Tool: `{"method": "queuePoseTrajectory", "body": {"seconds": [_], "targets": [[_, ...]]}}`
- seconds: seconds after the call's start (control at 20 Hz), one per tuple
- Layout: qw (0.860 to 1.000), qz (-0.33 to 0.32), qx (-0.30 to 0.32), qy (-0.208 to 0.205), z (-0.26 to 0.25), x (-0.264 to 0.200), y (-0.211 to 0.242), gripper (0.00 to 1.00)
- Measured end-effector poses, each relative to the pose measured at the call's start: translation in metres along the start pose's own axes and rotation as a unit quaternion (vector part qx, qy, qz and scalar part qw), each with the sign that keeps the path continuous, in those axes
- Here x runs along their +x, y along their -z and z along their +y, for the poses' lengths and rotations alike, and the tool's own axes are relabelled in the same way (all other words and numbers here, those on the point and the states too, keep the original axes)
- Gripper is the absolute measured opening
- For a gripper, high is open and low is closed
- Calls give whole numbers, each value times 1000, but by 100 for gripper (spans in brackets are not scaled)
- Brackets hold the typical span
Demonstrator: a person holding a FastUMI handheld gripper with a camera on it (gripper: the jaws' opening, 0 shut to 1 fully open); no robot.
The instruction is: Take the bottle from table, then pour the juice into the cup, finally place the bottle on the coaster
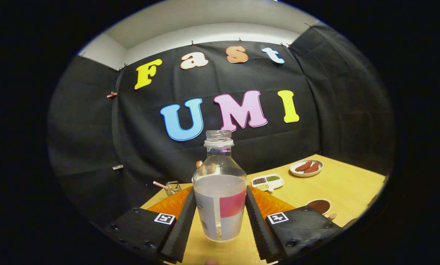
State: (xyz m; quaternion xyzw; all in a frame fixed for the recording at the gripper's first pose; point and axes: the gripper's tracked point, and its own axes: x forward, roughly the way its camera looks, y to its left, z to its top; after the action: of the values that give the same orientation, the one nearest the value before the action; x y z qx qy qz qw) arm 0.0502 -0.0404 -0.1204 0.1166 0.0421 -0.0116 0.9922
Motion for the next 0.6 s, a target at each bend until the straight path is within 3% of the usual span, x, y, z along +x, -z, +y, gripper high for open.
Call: {"method": "queuePoseTrajectory", "body": {"seconds": [0.15, 0.35, 0.6], "targets": [[995, 7, 99, 7, -17, 6, 1, 75], [978, 9, 204, 28, -50, 10, 6, 75], [942, 30, 333, 34, -73, 10, 26, 75]]}}
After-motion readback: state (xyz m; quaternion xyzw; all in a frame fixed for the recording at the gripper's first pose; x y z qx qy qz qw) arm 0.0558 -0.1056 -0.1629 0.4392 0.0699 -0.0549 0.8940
